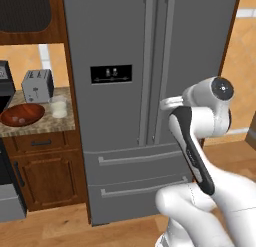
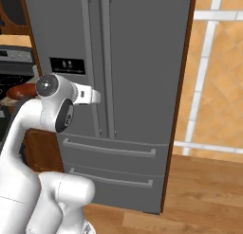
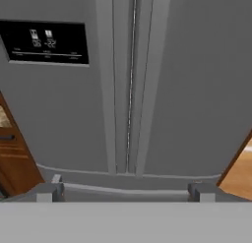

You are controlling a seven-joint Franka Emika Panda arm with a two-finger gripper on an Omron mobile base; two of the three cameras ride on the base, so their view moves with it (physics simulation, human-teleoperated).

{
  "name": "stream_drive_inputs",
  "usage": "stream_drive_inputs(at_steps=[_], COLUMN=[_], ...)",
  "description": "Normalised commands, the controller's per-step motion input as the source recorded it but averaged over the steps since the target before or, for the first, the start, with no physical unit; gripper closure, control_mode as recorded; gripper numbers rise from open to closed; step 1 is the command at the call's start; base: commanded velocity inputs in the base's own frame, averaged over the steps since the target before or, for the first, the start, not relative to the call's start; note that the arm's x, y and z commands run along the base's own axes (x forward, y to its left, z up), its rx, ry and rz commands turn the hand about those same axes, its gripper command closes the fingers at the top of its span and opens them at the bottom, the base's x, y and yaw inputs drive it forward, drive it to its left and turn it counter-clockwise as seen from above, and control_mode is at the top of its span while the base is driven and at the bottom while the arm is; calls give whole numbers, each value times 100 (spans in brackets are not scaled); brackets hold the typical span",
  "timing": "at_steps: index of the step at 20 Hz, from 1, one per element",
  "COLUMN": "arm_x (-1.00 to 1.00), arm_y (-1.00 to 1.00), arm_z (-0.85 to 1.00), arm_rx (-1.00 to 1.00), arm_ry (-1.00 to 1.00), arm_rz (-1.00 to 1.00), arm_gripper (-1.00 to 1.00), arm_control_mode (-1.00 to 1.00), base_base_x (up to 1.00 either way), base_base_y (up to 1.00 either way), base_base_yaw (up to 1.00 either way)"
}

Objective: Grab a lemon wedge from the fridge and one ice cube from the ice bowl, and put them in the glass of lemonade.

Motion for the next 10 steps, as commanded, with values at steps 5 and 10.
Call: stream_drive_inputs(at_steps=[5,10], arm_x=[90,50], arm_y=[37,5], arm_z=[11,0], arm_rx=[-3,-1], arm_ry=[0,0], arm_rz=[0,0], arm_gripper=[-100,-100], arm_control_mode=[-100,-100], base_base_x=[0,0], base_base_y=[0,0], base_base_yaw=[0,0])
